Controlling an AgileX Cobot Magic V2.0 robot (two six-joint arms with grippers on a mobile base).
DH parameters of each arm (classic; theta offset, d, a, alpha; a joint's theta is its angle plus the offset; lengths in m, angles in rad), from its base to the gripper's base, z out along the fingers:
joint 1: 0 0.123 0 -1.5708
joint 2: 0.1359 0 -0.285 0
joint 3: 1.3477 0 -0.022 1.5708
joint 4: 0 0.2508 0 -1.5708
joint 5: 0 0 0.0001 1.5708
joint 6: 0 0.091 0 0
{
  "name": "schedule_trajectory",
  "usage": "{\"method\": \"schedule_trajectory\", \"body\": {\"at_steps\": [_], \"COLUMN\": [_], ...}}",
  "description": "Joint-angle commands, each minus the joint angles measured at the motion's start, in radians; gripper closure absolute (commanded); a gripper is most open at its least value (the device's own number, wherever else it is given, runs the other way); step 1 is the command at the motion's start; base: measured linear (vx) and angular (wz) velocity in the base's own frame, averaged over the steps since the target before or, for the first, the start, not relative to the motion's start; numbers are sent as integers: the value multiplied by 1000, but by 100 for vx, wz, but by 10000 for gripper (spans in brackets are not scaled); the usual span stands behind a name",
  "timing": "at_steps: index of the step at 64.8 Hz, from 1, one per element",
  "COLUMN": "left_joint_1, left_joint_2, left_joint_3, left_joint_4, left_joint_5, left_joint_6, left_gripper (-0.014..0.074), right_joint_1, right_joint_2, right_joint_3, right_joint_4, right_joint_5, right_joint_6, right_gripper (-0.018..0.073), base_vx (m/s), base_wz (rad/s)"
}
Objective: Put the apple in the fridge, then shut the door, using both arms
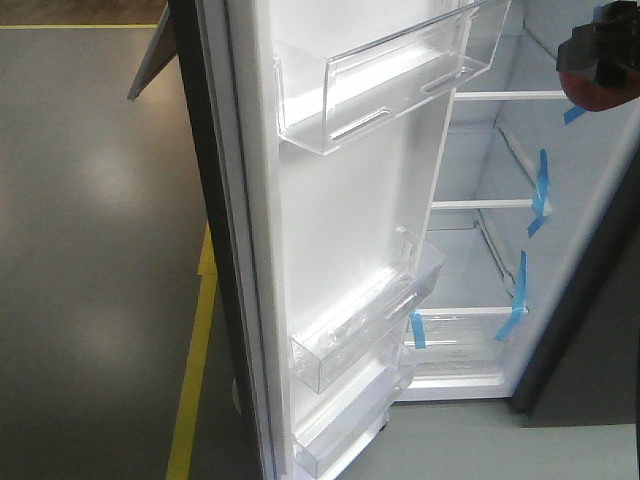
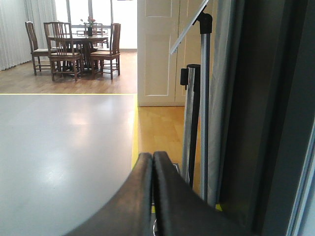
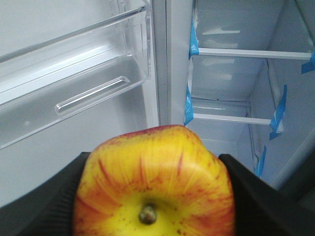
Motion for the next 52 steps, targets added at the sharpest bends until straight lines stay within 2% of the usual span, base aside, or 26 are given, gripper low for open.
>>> {"method": "schedule_trajectory", "body": {"at_steps": [1, 52], "left_joint_1": [2, 2], "left_joint_2": [-14, -14], "left_joint_3": [27, 27], "left_joint_4": [1, 1], "left_joint_5": [-69, -69], "left_joint_6": [-8, -8], "left_gripper": [602, 602], "right_joint_1": [-4, -4], "right_joint_2": [-29, -29], "right_joint_3": [-32, -32], "right_joint_4": [9, 9], "right_joint_5": [-76, -76], "right_joint_6": [1, 1], "right_gripper": [568, 568], "base_vx": [3, 3], "base_wz": [0, 0]}}
